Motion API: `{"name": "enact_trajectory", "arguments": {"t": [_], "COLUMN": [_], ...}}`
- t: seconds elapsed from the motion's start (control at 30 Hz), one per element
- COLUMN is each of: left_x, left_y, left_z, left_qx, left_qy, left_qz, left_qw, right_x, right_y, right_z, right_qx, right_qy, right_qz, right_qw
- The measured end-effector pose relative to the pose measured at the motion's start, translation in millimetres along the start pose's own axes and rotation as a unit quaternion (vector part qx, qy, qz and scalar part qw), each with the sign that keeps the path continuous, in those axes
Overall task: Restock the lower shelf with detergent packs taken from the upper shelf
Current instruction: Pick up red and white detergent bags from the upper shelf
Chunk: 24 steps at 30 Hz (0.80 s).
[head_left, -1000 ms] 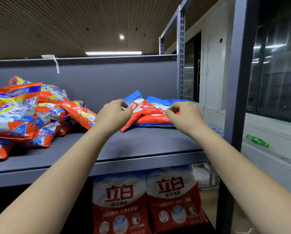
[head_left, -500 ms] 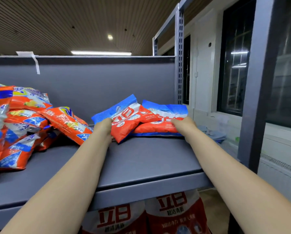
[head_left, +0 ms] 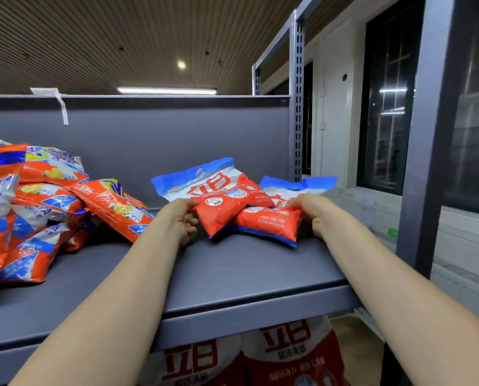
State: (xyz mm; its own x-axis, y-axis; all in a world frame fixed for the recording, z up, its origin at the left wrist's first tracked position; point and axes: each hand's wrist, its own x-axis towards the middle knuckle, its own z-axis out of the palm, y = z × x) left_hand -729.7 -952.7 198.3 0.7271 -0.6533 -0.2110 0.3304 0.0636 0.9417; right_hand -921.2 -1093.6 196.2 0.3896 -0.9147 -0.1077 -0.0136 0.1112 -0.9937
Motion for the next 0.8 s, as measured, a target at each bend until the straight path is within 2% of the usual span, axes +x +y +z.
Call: {"name": "enact_trajectory", "arguments": {"t": [0.1,0.17,0.3,0.37,0.43,0.5,0.57,0.6,0.67,0.73,0.8], "left_x": [-3.6,-10.0,-17.4,-19.0,-23.5,-24.8,-24.0,-22.9,-23.7,-29.4,-36.2], "left_y": [1.3,2.1,6.1,7.9,7.8,6.2,4.6,4.9,5.8,8.1,10.2], "left_z": [5.0,8.9,11.1,10.7,12.0,15.1,18.4,18.3,14.5,8.7,5.5], "left_qx": [0.023,-0.018,-0.147,-0.158,-0.148,-0.171,-0.179,-0.162,-0.053,0.031,0.065], "left_qy": [0.016,0.023,-0.063,-0.079,-0.072,-0.048,0.011,0.065,0.212,0.316,0.354], "left_qz": [0.067,0.104,0.107,0.1,0.088,0.1,0.141,0.17,0.231,0.281,0.318], "left_qw": [0.997,0.994,0.981,0.979,0.982,0.979,0.974,0.97,0.948,0.906,0.877], "right_x": [0.9,-0.1,-7.9,-13.0,-16.8,-20.5,-30.9,-37.2,-51.8,-65.8,-78.9], "right_y": [1.3,2.0,-4.0,-9.9,-14.3,-13.0,-6.9,-3.6,0.7,1.6,5.3], "right_z": [5.5,7.7,7.9,5.0,1.5,-3.8,-7.1,-7.6,-7.2,-6.2,-7.2], "right_qx": [-0.001,0.031,0.111,0.129,0.145,0.127,0.071,0.043,0.008,-0.016,-0.028], "right_qy": [0.043,0.04,0.033,0.041,0.081,0.169,0.256,0.295,0.352,0.375,0.369], "right_qz": [-0.048,-0.064,-0.076,-0.09,-0.103,-0.125,-0.166,-0.19,-0.247,-0.307,-0.355], "right_qw": [0.998,0.997,0.99,0.987,0.981,0.969,0.95,0.935,0.903,0.875,0.859]}}
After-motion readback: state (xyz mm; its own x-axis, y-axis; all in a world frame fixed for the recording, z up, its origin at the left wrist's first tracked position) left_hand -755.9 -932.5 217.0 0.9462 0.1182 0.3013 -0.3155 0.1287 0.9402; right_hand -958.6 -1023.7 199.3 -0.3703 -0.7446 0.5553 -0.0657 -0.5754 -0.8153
